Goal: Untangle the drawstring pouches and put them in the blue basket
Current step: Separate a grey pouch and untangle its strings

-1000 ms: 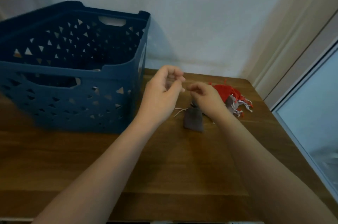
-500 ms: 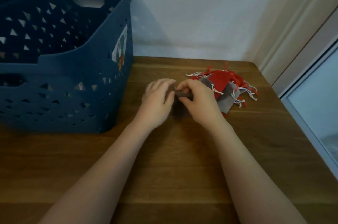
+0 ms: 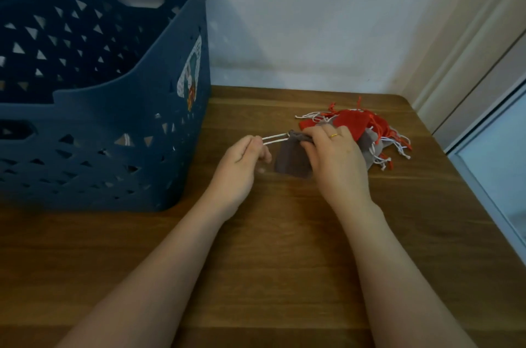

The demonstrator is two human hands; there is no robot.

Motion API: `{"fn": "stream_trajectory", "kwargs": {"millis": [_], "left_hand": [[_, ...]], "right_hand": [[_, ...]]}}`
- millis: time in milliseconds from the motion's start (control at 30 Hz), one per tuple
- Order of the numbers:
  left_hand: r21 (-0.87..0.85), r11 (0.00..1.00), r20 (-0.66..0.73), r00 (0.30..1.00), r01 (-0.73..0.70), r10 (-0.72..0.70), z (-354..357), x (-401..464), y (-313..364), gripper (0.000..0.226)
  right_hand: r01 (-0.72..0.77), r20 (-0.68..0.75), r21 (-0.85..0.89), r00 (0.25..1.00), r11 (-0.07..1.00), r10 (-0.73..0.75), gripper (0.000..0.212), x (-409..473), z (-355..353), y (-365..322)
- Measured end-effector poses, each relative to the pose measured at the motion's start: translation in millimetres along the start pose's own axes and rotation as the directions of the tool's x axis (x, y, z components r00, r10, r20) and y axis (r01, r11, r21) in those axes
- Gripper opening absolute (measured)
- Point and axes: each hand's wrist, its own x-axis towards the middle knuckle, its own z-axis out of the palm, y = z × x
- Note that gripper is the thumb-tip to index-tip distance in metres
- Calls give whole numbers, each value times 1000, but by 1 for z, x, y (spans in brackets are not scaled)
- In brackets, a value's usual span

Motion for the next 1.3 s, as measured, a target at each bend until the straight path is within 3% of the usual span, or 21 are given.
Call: {"fn": "stream_trajectory", "kwargs": {"millis": [133,167,233,300,400,500,567,600,667,767,867,933,967,1033,1100,1167,1300], "left_hand": [[-287,946,-66,982,151,-177,0,1,-1,36],[-367,911,-57,973,188,-224,-2,0,0,33],[-551,802,9,962,232,-272,-5,1,1,33],[-717,648,93,956,258,-277,-7,2,-1,41],[-874,356,250,934,330,-254,-7,3,-5,31],[-909,203,296,907,364,-300,-7,4,-10,34],[-918,180,274,894,352,-353,-12,7,-13,43],[-918,204,248,894,340,-374,-14,8,-14,45],[-891,322,180,900,320,-396,-16,8,-14,44],[-746,590,91,925,309,-370,-13,7,-12,44],[-412,876,-15,960,249,-280,-7,1,-6,35],[-164,976,-73,985,143,-157,-3,-3,-2,20],[-94,992,-57,994,89,-95,-2,-5,-2,13],[10,1000,69,998,1,-2,1,-7,-2,38],[224,966,188,978,-131,89,5,-7,-5,62],[384,882,231,954,-272,194,9,-7,-9,52],[484,829,124,960,-280,252,9,-4,-11,14]], "right_hand": [[-140,155,-76,976,987,150,33,-3,-8,5],[-153,146,-15,977,988,154,37,-5,-10,8],[-235,130,279,970,931,205,39,-8,-13,12],[-374,214,625,926,685,310,36,-7,-14,13],[-471,383,875,814,112,436,35,-5,-9,13],[-386,563,809,725,-443,397,36,-4,-11,12],[-290,609,711,709,-641,355,47,-4,-14,16],[-247,610,685,708,-685,356,48,-4,-15,18],[-239,610,689,701,-684,370,43,-4,-13,20],[-325,626,719,686,-614,370,35,-4,-8,16],[-375,656,715,652,-590,381,34,-4,-7,10],[-380,660,715,644,-587,387,34,-4,-6,8],[-373,656,717,648,-589,388,33,-4,-5,8],[-359,642,725,660,-587,390,32,-3,-4,6],[-365,631,737,675,-570,383,32,-3,-3,4],[-374,620,749,685,-547,382,30,-4,-2,2],[-370,590,781,702,-504,399,23,-4,-5,4]]}}
